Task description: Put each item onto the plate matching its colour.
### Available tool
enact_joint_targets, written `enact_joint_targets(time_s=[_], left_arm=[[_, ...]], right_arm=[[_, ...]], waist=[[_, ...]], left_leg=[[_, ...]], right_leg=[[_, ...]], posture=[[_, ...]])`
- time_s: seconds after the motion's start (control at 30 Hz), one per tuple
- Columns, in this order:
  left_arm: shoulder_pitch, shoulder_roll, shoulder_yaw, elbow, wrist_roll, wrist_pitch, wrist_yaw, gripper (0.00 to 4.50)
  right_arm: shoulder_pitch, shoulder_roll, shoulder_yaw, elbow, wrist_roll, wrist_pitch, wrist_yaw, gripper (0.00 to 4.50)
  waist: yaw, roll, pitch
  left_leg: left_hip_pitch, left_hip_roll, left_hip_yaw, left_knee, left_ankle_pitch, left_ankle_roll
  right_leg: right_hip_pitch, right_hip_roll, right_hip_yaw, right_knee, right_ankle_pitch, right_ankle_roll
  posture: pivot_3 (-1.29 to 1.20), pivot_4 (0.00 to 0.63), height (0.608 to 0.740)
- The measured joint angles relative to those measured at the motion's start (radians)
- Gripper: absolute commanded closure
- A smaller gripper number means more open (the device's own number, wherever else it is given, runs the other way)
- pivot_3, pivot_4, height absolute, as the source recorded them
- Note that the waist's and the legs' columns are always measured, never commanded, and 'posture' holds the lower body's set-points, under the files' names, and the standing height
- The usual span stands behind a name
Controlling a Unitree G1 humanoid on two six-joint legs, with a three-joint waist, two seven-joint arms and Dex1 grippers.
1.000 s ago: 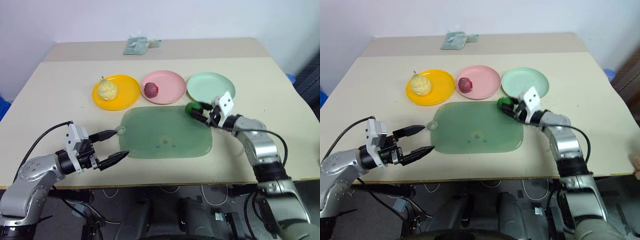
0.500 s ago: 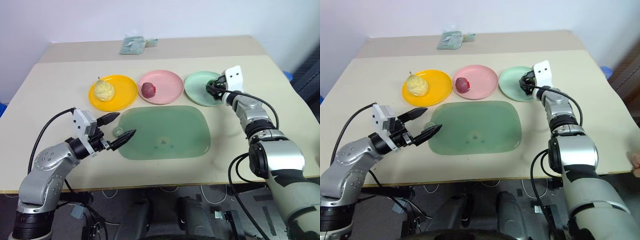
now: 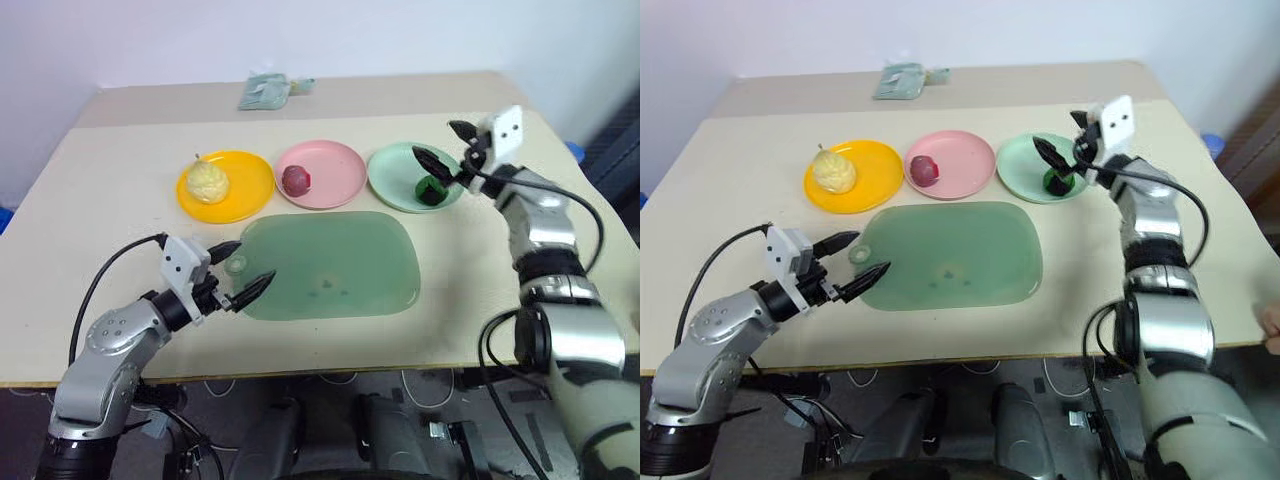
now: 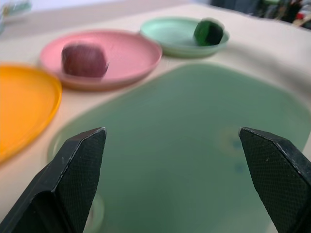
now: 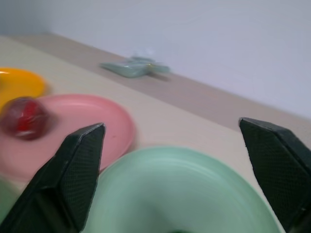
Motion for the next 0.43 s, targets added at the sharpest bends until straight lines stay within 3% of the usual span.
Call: enact_joint_targets(time_s=[0.2,0.43], left_arm=[[0.086,0.039,0.076,-0.04,-0.04,0.013,-0.021,0.0],[0.139,0.057,0.12,-0.069,-0.069,0.017,-0.042,0.0]], right_arm=[[0.629,-0.098,-0.079,-0.664,0.163,0.308,0.025,0.02],[0.845,-0.116,-0.208,-0.94,0.232,0.389,-0.045,0.02]], waist=[[0.008,0.007,0.001],[-0.011,0.005,-0.001]], left_leg=[[-0.001,0.0,0.003,0.001,0.0,0.001],[0.003,0.009,0.017,0.001,-0.001,0.0]], right_leg=[[-0.002,-0.003,0.004,0.001,-0.003,-0.002],[0.001,0.0,0.008,-0.002,-0.006,0.0]], posture=[[0.0,0.15,0.74],[0.0,0.15,0.74]])
